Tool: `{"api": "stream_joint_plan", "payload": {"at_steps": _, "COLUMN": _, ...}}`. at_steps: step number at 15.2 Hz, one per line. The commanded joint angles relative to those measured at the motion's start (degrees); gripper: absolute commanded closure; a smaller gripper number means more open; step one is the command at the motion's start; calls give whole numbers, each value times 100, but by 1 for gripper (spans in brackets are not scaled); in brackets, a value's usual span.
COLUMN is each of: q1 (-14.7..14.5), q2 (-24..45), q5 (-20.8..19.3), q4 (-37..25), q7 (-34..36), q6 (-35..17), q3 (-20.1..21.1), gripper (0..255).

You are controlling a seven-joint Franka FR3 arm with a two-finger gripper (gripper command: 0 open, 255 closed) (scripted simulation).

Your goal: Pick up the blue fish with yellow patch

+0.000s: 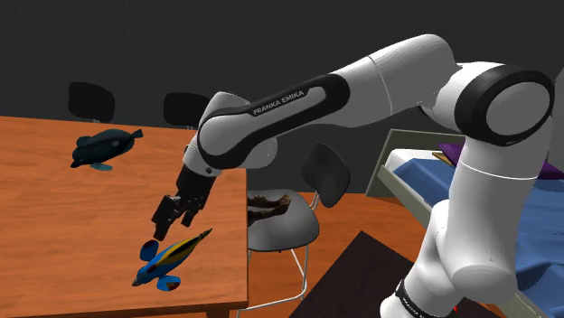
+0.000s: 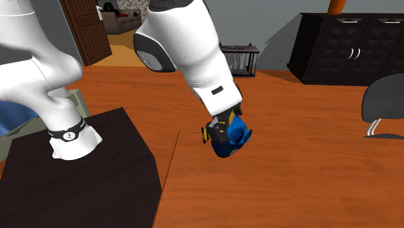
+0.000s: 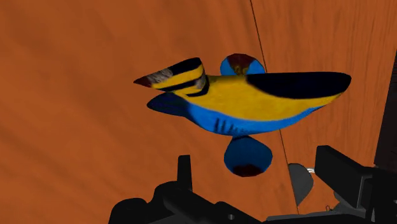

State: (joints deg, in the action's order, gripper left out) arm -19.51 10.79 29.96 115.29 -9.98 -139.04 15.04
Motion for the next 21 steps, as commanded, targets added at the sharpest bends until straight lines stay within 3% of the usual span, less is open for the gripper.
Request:
{"api": "stream_joint_plan", "payload": {"at_steps": 1, "q1": -84, "q2": 343, "q5": 45, "q4": -375, "q7": -37, "q6": -86, "q3": 84, "gripper": 0}}
{"api": "stream_joint_plan", "payload": {"at_steps": 3, "q1": -138, "q2": 568, "q5": 63, "q4": -625, "q7": -61, "q6": -135, "q3": 139, "gripper": 0}}
{"api": "stream_joint_plan", "payload": {"at_steps": 12, "q1": -136, "q2": 888, "q5": 218, "q4": -468, "q7": -343, "q6": -574, "q3": 195, "gripper": 0}}
{"api": "stream_joint_plan", "payload": {"at_steps": 13, "q1": -134, "q2": 884, "q5": 223, "q4": -459, "q7": -348, "q6": -578, "q3": 196, "gripper": 255}}
{"api": "stream_joint_plan", "payload": {"at_steps": 21, "q1": -139, "q2": 880, "q5": 220, "q4": -459, "q7": -340, "q6": -578, "q3": 197, "gripper": 255}}
